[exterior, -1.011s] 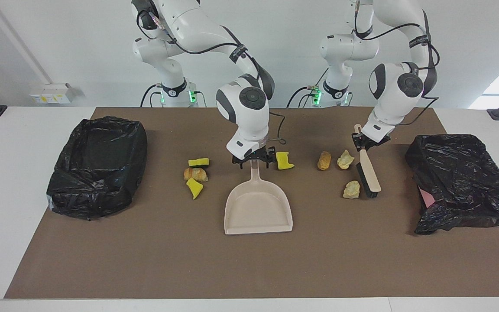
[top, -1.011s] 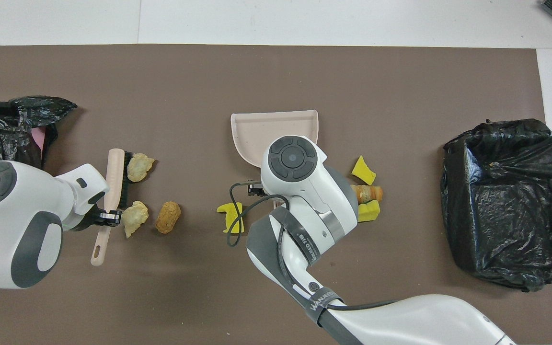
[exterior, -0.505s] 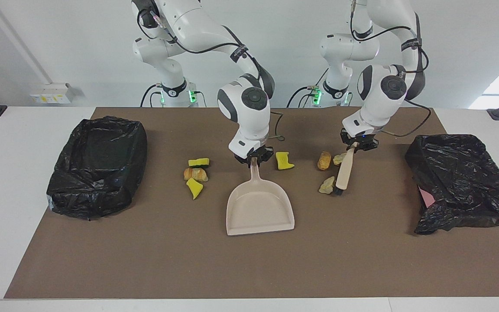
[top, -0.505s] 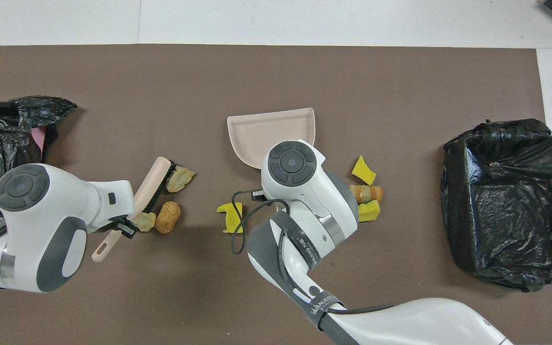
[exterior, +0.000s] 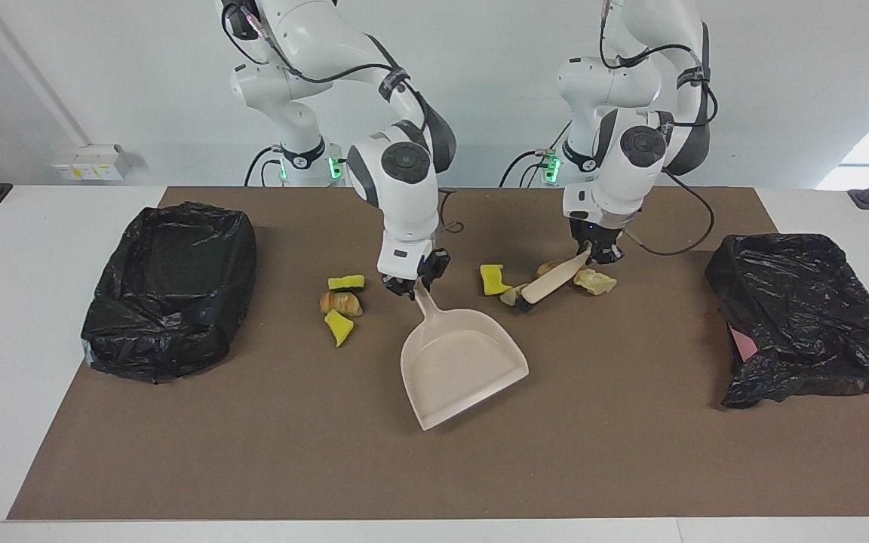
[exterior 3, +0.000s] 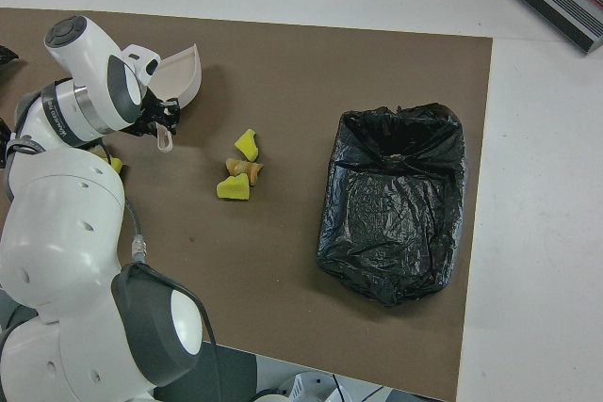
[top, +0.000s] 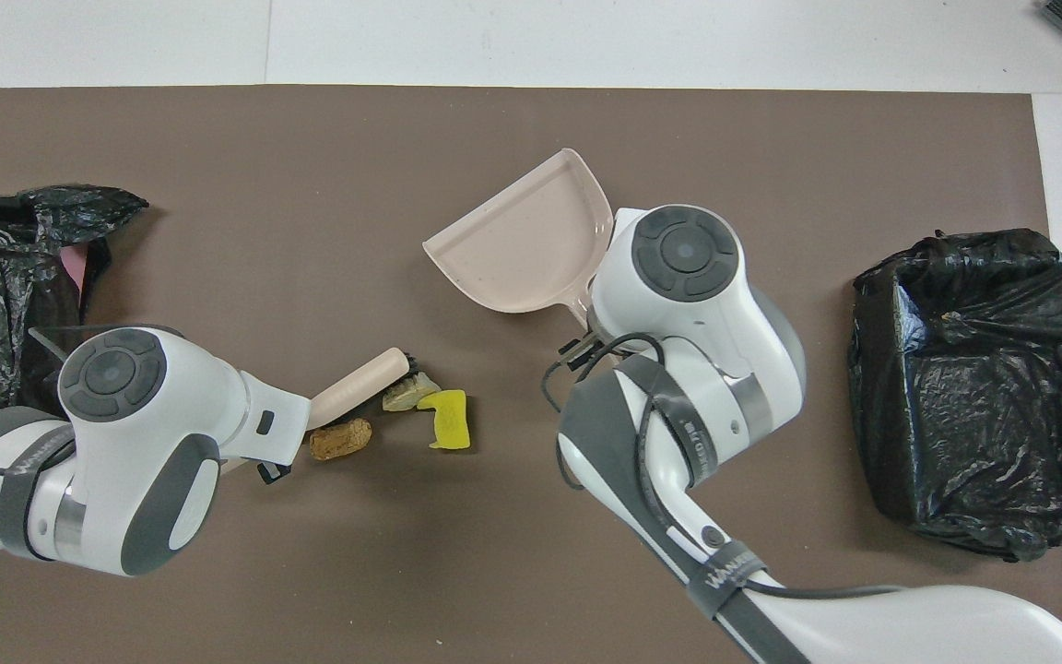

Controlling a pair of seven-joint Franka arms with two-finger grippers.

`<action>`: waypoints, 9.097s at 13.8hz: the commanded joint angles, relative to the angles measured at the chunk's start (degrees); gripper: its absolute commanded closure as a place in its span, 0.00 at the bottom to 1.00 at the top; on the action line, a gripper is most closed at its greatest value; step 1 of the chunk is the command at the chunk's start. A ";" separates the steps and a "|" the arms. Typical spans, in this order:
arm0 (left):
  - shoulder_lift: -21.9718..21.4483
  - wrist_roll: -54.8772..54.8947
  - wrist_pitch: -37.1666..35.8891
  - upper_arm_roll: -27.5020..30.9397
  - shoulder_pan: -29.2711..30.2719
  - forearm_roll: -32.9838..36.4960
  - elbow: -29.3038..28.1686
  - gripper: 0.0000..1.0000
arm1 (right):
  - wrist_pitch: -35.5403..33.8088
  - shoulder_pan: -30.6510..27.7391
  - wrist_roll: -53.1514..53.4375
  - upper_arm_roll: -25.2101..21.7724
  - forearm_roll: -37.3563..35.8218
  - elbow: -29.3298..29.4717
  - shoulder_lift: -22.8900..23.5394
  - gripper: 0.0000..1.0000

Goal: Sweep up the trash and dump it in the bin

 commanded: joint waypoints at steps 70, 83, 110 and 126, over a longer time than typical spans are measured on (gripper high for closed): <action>6.51 -48.46 -7.12 0.84 -15.37 -7.78 6.59 1.00 | 6.15 6.21 -29.87 0.60 -7.05 -24.97 -11.87 1.00; -3.84 -72.59 -6.45 0.40 -19.62 -7.70 -2.35 1.00 | -5.25 -13.44 -52.68 -0.10 -4.60 -17.60 -21.87 1.00; 1.41 -56.75 -5.63 0.49 -5.26 -7.70 6.58 0.00 | 0.79 -36.68 -84.39 -6.61 -46.67 -23.39 -28.74 1.00; 8.09 -37.99 -13.35 1.01 16.21 -2.42 29.16 0.00 | -2.46 -25.26 -71.81 -6.52 -68.81 -32.35 -37.61 1.00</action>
